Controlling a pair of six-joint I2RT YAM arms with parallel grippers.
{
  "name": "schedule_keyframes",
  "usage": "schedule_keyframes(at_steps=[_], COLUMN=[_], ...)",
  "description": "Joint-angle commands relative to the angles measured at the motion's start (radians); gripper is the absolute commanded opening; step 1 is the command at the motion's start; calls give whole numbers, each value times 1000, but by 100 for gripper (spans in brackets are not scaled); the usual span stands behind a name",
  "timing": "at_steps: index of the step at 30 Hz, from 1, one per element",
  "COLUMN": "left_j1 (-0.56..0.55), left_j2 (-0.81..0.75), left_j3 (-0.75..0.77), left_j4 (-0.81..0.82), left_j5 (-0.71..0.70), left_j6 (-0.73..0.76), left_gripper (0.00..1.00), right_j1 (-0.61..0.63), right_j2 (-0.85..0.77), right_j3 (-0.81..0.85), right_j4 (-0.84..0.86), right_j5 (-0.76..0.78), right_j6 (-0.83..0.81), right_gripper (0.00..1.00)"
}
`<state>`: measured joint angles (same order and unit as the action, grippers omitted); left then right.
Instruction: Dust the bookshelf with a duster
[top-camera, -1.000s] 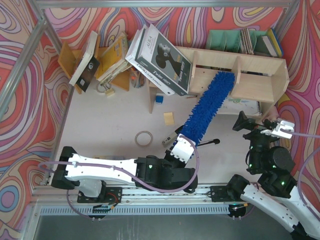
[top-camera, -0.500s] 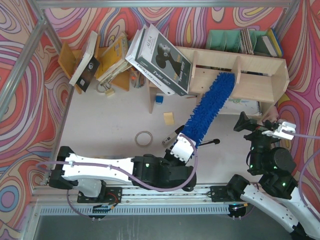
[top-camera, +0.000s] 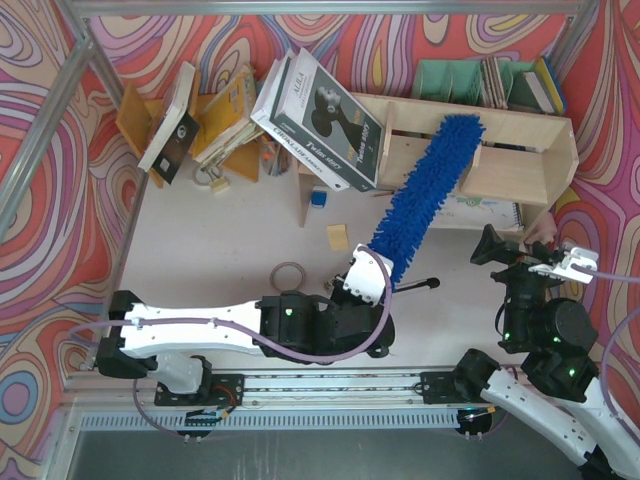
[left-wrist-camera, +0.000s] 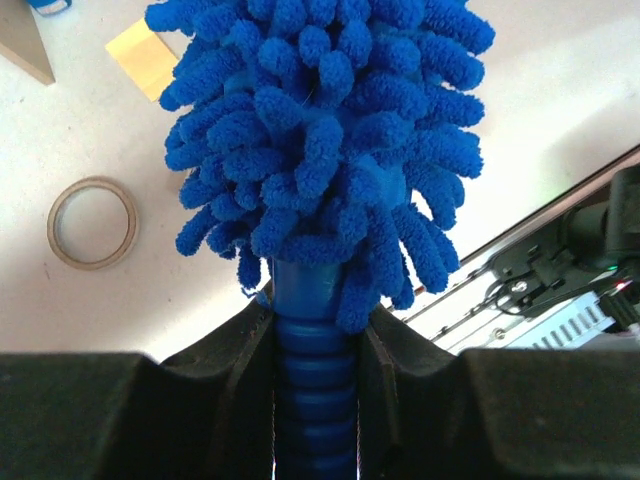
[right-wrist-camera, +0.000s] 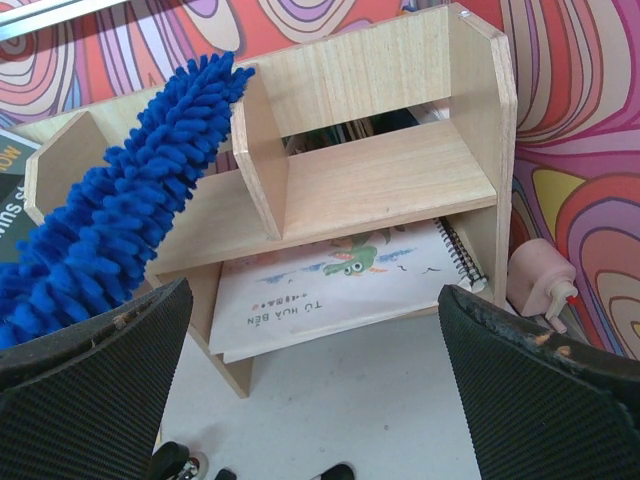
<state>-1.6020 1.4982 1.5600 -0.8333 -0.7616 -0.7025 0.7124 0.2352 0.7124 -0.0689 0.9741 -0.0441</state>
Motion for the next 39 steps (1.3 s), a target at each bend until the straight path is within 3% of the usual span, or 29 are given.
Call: schedule_keyframes(at_steps=[1, 11, 22, 39], left_j1=[7, 27, 49, 52], left_j2=[15, 100, 9, 89], left_j3=[-65, -9, 1, -51], left_j4=[12, 8, 34, -53], left_j5=[18, 78, -14, 85], left_j6=[-48, 2, 45, -42], left_gripper=[0, 0, 0, 0], right_j1=[-2, -3, -2, -2], right_j2=[3, -1, 7, 6], right_j3=[18, 16, 15, 10], right_j4=[7, 4, 7, 13], right_j5=[-11, -9, -9, -9], right_j6=[7, 3, 0, -5], right_gripper=[99, 99, 99, 99])
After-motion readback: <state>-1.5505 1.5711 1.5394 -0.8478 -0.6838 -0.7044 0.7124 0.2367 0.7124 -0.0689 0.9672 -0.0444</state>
